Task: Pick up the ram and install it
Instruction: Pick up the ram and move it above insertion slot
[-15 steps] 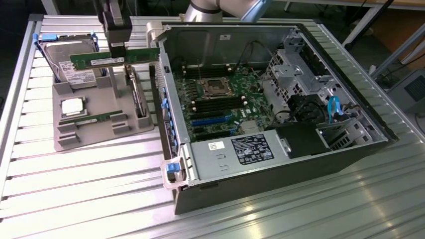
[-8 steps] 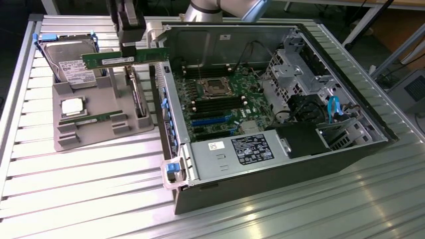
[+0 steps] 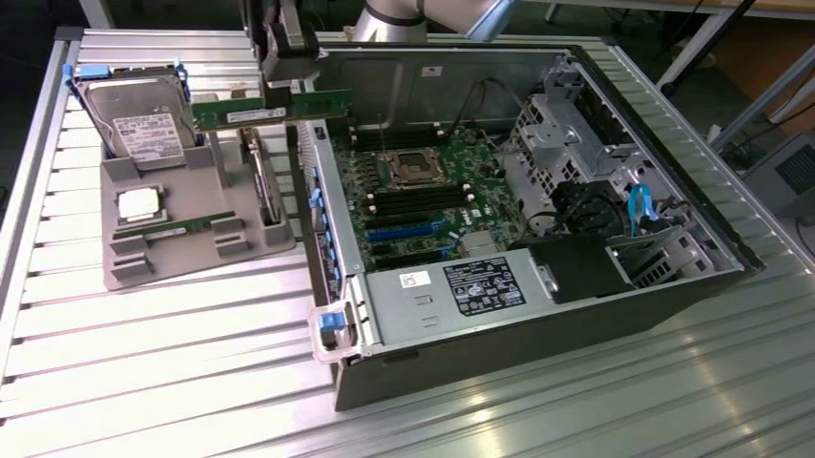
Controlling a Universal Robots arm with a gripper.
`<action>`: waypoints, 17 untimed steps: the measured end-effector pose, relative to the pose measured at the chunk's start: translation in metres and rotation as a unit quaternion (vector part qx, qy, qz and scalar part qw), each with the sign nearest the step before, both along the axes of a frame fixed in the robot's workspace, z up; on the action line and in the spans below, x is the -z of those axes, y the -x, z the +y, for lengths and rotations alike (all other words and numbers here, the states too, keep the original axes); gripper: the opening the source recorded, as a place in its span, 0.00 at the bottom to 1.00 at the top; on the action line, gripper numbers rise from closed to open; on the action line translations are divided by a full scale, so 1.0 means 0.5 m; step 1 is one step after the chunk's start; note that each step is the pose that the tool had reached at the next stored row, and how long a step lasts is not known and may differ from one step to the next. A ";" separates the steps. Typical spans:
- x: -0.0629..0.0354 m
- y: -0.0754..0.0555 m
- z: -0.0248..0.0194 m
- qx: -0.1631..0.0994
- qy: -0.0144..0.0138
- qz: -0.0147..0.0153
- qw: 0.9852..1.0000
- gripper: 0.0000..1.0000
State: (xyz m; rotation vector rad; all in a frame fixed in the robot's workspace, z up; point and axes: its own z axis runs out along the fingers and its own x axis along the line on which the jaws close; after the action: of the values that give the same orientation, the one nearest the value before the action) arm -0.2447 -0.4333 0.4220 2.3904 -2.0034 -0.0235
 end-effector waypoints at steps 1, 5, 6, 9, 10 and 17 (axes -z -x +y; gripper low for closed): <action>0.000 -0.004 0.0000 0.000 0.000 0.000 1.000 0.13; 0.000 -0.020 0.0000 0.000 0.000 0.000 1.000 0.13; 0.000 -0.027 0.0000 0.000 0.000 0.000 1.000 0.13; 0.000 -0.041 0.0000 0.000 0.000 0.000 1.000 0.13; 0.000 -0.046 0.0000 0.000 0.000 0.000 1.000 0.13; 0.000 -0.094 0.0000 0.000 0.000 0.000 1.000 0.13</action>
State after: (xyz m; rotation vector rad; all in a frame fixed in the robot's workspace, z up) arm -0.1977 -0.4333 0.4220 2.3904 -2.0035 -0.0235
